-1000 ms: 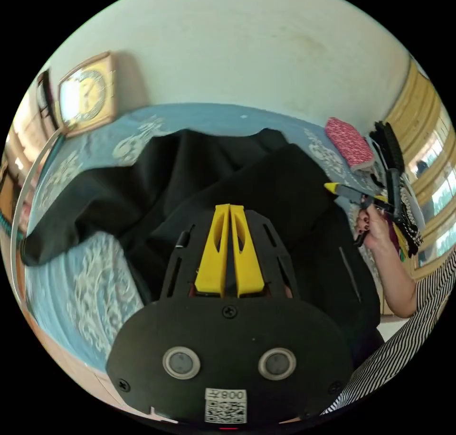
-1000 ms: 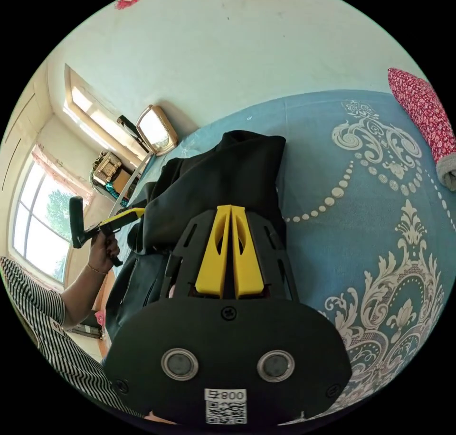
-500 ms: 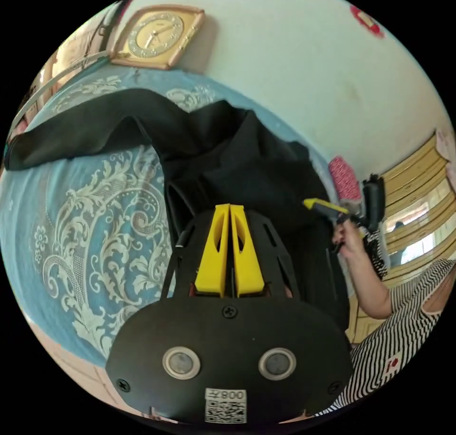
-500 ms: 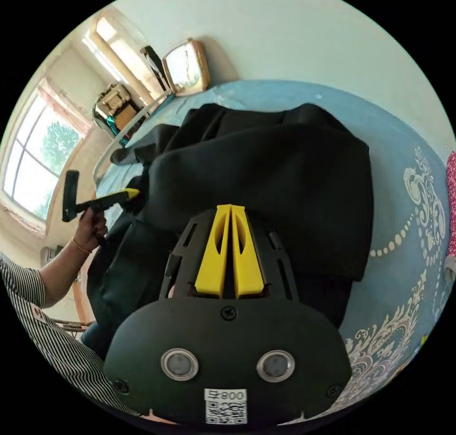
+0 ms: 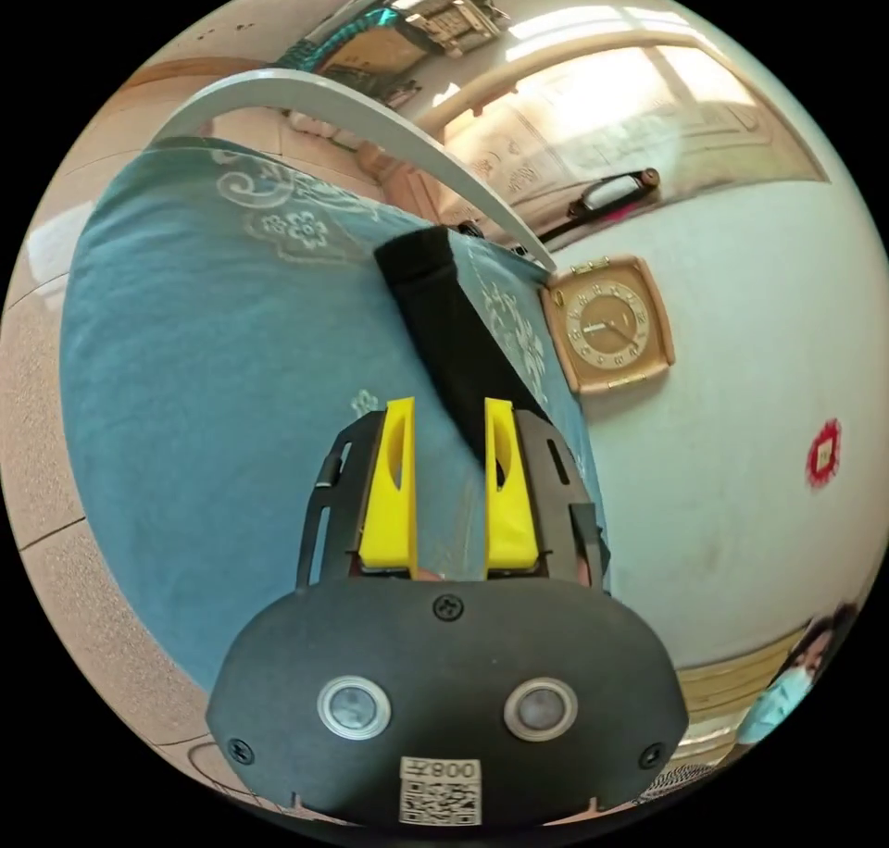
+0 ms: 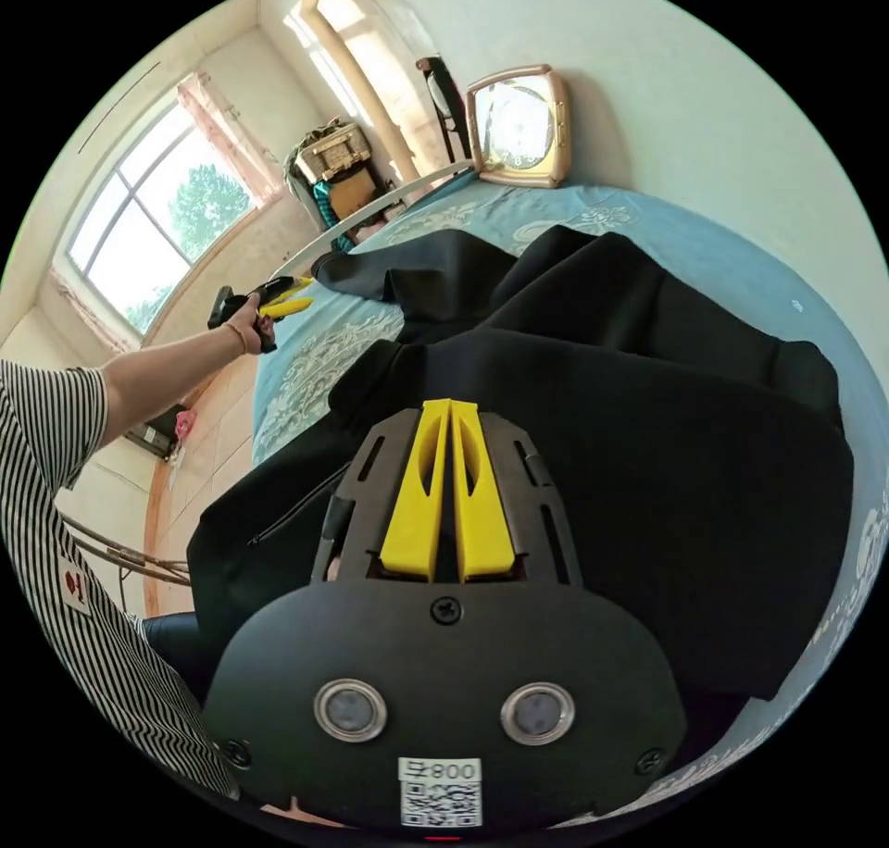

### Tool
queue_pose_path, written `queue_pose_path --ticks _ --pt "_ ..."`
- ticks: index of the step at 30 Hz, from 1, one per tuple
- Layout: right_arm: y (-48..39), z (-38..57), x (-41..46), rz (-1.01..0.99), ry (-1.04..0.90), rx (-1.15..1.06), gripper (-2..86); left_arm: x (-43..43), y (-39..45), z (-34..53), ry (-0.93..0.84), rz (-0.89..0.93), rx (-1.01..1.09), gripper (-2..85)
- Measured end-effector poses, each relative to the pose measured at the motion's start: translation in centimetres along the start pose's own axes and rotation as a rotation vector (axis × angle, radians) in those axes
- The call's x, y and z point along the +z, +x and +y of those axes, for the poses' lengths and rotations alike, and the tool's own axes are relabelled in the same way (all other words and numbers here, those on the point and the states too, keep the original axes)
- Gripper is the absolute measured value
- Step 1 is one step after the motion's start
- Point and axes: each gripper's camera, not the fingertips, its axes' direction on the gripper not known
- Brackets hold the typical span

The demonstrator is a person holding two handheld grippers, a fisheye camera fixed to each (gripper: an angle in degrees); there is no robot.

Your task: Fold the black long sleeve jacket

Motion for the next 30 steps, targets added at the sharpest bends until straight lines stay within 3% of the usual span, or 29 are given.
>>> queue_pose_path --ticks 5,11,15,18,20,23,26,30 --pt "0.1 -0.1 5.2 0.042 -0.131 0.018 0.1 0.7 0.3 -3.8 0.007 -0.133 0.024 10.2" --pt "2.0 0.5 6.6 0.013 -0.137 0.034 0.3 1.8 3.8 -4.5 -0.036 -0.276 0.113 3.8" --pt "3.8 1.4 6.8 -0.031 -0.127 0.052 0.5 0.9 8.7 -1.9 0.029 -0.141 0.267 2.5" --pt "6.0 2.5 5.0 -0.141 -0.035 0.112 1.1 0.9 15.7 2.2 -0.042 -0.036 0.533 2.1" --pt "8.8 3.2 3.2 -0.321 0.078 0.196 2.6 1.4 21.8 8.1 -0.139 0.041 0.829 1.9" --pt "13.7 3.9 2.3 -0.512 0.211 0.34 6.8 2.8 27.2 17.1 -0.257 0.036 1.142 1.8" --pt "18.6 4.7 3.2 -0.647 0.241 0.482 10.3 3.9 29.9 24.8 -0.327 -0.012 1.363 1.7" --pt "22.2 5.7 4.4 -0.698 0.212 0.543 10.2 3.1 31.8 30.3 -0.284 -0.053 1.487 1.6"
